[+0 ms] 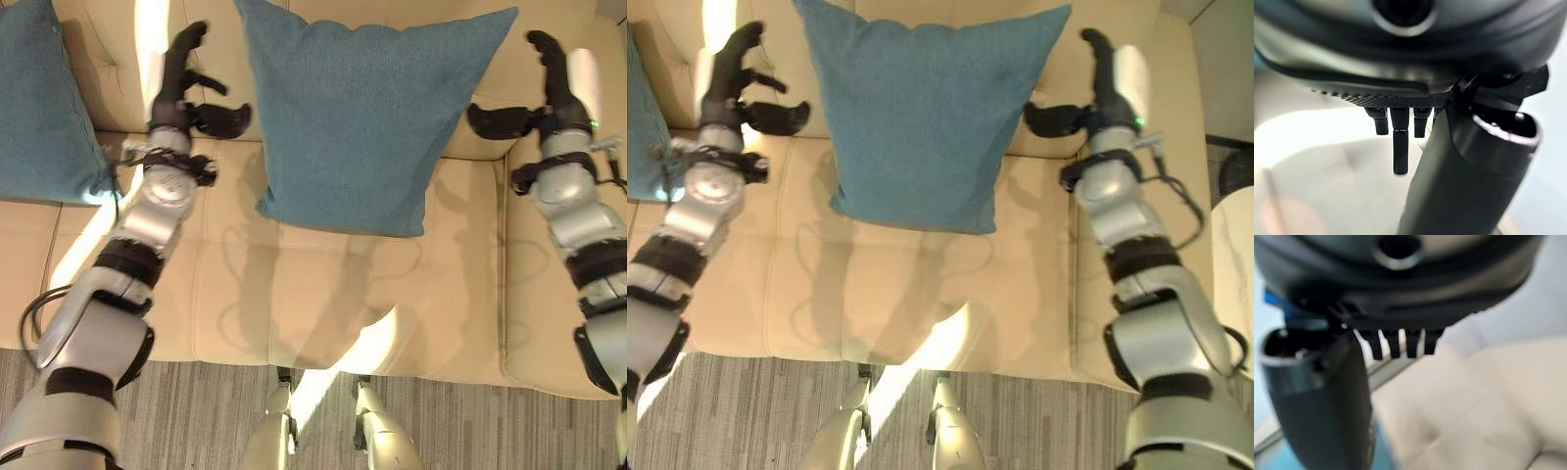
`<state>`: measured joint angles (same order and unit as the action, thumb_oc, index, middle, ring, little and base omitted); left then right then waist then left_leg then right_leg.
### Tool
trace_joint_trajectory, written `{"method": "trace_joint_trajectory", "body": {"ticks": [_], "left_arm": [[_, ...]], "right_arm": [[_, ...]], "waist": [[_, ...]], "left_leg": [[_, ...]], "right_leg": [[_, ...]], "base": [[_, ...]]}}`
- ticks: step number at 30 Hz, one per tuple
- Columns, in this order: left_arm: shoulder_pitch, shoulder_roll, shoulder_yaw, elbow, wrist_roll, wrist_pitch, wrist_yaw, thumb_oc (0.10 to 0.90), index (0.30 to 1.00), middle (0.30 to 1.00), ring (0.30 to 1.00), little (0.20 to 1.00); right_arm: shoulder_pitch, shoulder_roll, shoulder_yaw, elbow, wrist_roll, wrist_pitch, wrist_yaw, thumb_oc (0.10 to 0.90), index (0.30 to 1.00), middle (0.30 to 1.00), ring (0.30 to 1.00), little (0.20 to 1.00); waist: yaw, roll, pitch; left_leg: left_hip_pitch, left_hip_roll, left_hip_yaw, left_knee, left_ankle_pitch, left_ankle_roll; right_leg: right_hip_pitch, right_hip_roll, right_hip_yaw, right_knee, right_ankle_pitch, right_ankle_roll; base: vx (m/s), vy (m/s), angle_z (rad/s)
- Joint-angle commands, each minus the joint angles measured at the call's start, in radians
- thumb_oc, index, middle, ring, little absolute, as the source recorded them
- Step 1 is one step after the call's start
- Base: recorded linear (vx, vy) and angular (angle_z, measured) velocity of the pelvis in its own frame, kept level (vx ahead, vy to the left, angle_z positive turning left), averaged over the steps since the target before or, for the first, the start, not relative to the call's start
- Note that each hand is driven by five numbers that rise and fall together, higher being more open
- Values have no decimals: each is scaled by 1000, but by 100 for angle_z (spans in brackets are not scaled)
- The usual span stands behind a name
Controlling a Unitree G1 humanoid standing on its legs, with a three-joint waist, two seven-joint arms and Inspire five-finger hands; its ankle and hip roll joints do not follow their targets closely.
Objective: Pick up all the scattered cushions and arrange them neatly on the sofa.
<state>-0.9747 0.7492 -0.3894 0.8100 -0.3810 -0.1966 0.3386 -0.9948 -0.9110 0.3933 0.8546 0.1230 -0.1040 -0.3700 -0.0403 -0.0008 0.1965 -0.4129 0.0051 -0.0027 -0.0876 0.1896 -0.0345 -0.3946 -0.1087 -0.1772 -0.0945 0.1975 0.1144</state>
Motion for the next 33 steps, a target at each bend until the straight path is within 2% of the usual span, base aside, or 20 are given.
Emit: {"method": "trace_joint_trajectory", "body": {"ticks": [1,4,7,9,11,14,15,18,19,20,21,22,25,29,31,33], "left_arm": [[89,67,66,22,24,-57,4,800,900,900,900,900],[236,58,160,-85,22,-72,-5,800,900,900,900,900],[421,15,245,-230,46,-78,-20,800,900,900,900,900],[483,-18,267,-274,53,-76,-25,800,900,900,900,900],[728,-165,351,-404,68,-72,-69,800,900,900,900,900],[795,-195,371,-422,76,-64,-85,800,900,900,900,900],[855,-229,387,-419,83,-53,-104,800,900,900,900,900],[1004,-332,414,-287,79,-9,-174,800,900,900,900,900],[1005,-332,413,-285,79,-11,-175,800,900,900,900,900],[1031,-349,390,-157,131,10,-206,800,900,900,900,900],[1030,-349,389,-153,131,7,-206,800,900,900,900,900],[1046,-380,380,-16,172,33,-221,800,900,900,900,900],[1064,-425,387,265,274,66,-223,800,900,900,900,900],[1072,-433,406,318,272,74,-218,800,900,900,900,900],[1077,-430,405,340,282,75,-216,800,900,900,900,900],[1069,-421,374,328,302,73,-216,800,900,900,900,900]], "right_arm": [[115,-87,-79,-32,-2,-40,-23,800,900,900,900,900],[277,-68,-199,-141,-5,-58,-13,800,900,900,900,900],[475,3,-336,-253,-12,-77,0,800,900,900,900,900],[543,34,-372,-288,-20,-79,5,800,900,900,900,900],[755,184,-456,-389,-55,-87,53,800,900,900,900,900],[812,222,-482,-416,-62,-86,64,800,900,900,900,900],[865,268,-495,-430,-71,-88,74,800,900,900,900,900],[978,386,-514,-414,-72,-89,116,800,900,900,900,900],[979,386,-514,-415,-73,-90,116,800,900,900,900,900],[1011,421,-509,-372,-74,-87,130,800,900,900,900,900],[1011,422,-509,-372,-74,-88,130,800,900,900,900,900],[1029,452,-496,-328,-71,-88,140,800,900,900,900,900],[1067,511,-458,-207,-57,-89,167,800,900,900,900,900],[1080,524,-446,-167,-55,-88,170,800,900,900,900,900],[1085,539,-431,-102,-37,-85,182,800,900,900,900,900],[1089,558,-403,-12,-22,-77,189,800,900,900,900,900]], "waist": [[9,-30,-152],[6,-31,-161],[8,-32,-172],[10,-34,-176],[16,-36,-173],[17,-35,-174],[20,-34,-172],[23,-29,-178],[23,-29,-177],[22,-27,-180],[23,-27,-179],[23,-27,-181],[19,-29,-190],[18,-31,-193],[19,-34,-192],[18,-38,-168]], "left_leg": [[31,29,48,0,-100,-73],[45,32,47,0,-106,-71],[70,39,47,0,-115,-70],[81,40,46,0,-117,-70],[128,44,42,0,-130,-66],[144,45,42,0,-133,-65],[162,46,44,0,-138,-64],[209,51,47,0,-145,-58],[212,52,47,0,-146,-58],[234,53,50,0,-149,-56],[237,53,50,0,-150,-57],[262,53,55,0,-153,-55],[314,58,58,0,-161,-54],[334,63,55,0,-165,-56],[352,69,49,0,-167,-56],[372,80,37,0,-161,-58]], "right_leg": [[-10,-8,5,7,-76,75],[4,-8,6,7,-81,72],[31,-10,5,7,-92,70],[44,-10,3,7,-97,70],[94,-10,-3,7,-114,64],[110,-9,-5,7,-119,63],[128,-8,-6,7,-124,62],[173,-8,-14,7,-133,57],[175,-8,-15,7,-133,57],[198,-6,-17,7,-136,56],[201,-6,-16,7,-137,56],[228,-3,-17,7,-140,55],[286,5,-17,7,-154,48],[312,14,-14,7,-166,42],[334,25,-8,7,-178,33],[367,43,-1,7,-190,18]], "base": [[38,-22,-3],[7,-4,-1],[49,-19,3],[44,-20,2],[73,-36,-6],[29,-13,-4],[28,-14,-4],[44,-9,-3],[15,7,-5],[3,5,-5],[0,0,0],[0,0,0],[-10,-4,1],[10,-29,3],[9,-65,3],[-52,-98,18]]}}
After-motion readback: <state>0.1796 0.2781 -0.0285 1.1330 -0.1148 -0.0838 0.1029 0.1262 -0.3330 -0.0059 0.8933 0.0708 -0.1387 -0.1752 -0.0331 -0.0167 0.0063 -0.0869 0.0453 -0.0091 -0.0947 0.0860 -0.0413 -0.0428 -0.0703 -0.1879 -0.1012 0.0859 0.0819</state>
